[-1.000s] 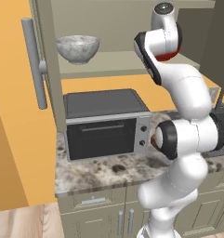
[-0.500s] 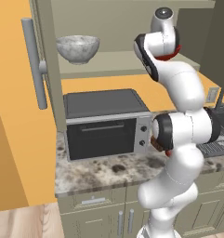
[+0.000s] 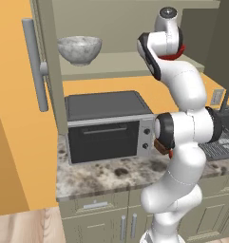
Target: Pick both bowls and place them on the counter. Then place the bread in one bowl and place the apple in the other bowl.
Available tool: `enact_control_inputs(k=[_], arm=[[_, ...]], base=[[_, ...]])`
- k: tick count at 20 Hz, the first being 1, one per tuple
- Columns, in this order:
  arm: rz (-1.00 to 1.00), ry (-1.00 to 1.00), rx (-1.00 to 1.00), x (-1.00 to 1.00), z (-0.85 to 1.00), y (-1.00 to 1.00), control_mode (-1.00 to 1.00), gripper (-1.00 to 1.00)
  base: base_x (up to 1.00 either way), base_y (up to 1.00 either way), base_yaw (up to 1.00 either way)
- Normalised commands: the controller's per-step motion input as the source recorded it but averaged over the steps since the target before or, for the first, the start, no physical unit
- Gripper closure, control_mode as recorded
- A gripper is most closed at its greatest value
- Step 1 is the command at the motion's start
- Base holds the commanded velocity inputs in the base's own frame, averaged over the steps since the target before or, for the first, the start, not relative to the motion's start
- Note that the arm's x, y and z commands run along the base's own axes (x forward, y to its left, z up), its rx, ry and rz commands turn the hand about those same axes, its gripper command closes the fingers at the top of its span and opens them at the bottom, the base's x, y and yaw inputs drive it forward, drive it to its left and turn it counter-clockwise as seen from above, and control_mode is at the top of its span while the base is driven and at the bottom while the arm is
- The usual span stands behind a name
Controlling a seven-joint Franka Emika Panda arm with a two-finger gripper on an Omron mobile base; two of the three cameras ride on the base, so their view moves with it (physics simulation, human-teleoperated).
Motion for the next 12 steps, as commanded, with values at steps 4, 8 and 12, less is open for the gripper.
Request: enact_control_inputs(k=[4,8,12], arm=[[0.0,0.0,0.0,0.0,-0.22,-0.02,-1.0,1.0],[0.03,-0.06,-0.02,-0.4,-0.16,0.01,-1.0,1.0],[0.07,-0.19,-0.07,-1.0,-0.12,0.41,-1.0,1.0]], base=[[0.0,0.0,0.0],[0.0,0.0,0.0],[0.0,0.0,0.0]])
